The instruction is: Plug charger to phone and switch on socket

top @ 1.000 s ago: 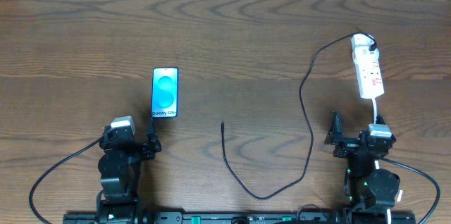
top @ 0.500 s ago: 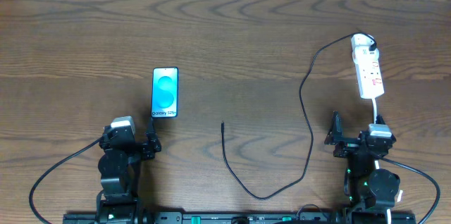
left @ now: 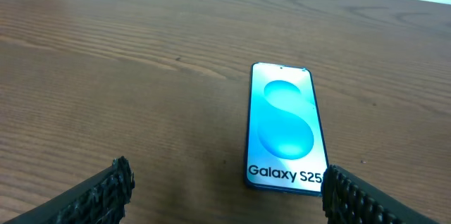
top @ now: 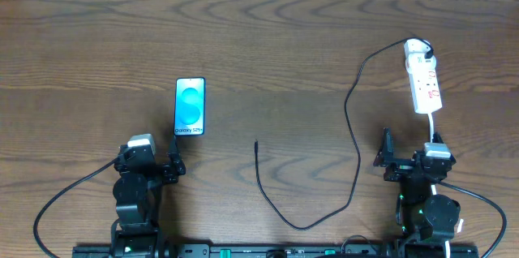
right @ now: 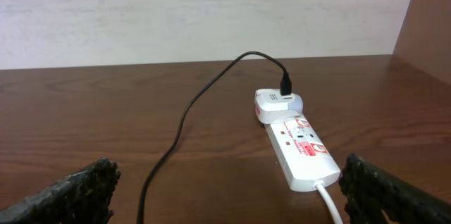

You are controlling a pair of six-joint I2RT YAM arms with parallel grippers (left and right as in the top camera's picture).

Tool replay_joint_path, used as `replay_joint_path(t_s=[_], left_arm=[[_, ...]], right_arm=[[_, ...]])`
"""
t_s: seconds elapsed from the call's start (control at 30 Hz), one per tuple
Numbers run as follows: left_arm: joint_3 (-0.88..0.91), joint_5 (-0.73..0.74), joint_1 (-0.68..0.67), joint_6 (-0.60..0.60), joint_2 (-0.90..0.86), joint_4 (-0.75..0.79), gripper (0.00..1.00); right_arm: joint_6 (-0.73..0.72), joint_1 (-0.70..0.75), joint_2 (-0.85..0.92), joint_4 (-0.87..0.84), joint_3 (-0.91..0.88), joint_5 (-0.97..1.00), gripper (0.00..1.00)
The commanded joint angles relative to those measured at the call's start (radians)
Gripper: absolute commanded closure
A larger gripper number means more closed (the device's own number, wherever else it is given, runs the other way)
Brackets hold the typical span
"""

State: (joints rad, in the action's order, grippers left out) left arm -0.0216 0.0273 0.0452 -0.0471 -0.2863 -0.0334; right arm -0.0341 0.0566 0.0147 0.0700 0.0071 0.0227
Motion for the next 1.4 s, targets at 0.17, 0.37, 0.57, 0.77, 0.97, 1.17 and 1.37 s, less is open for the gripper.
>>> replay_joint_path(t_s=[0.17, 0.37, 0.57, 0.77, 0.97, 1.17, 1.37], left_arm=[[0.018, -0.013, 0.005, 0.017, -0.001, -0.038, 0.12], [0.018, -0.013, 0.005, 0.017, -0.001, -0.037, 0.13], [0.018, -0.013, 0.005, 0.017, -0.001, -0.037, 0.12], [0.018, -0.013, 0.005, 0.017, -0.001, -0.037, 0.13], [0.014, -0.013, 0.005, 0.017, -0.001, -0.037, 0.12], [-0.026, -0.013, 0.005, 0.017, -0.001, -0.037, 0.13], [-0.103, -0.013, 0.005, 0.017, -0.001, -0.053, 0.13]], right_arm=[[-0.011, -0.006, -0.008, 0.003, -0.002, 0.009, 0.01], [-0.011, -0.006, -0.008, 0.003, -0.002, 0.009, 0.01], [-0.011, -0.006, -0.008, 0.003, -0.002, 0.009, 0.01], [-0.011, -0.006, -0.008, 0.003, -0.002, 0.009, 0.01], [-0.011, -0.006, -0.008, 0.003, -0.002, 0.009, 0.01], [-0.011, -0.006, -0.008, 0.003, -0.002, 0.009, 0.01], [-0.010, -0.006, -0.008, 0.003, -0.002, 0.009, 0.01]])
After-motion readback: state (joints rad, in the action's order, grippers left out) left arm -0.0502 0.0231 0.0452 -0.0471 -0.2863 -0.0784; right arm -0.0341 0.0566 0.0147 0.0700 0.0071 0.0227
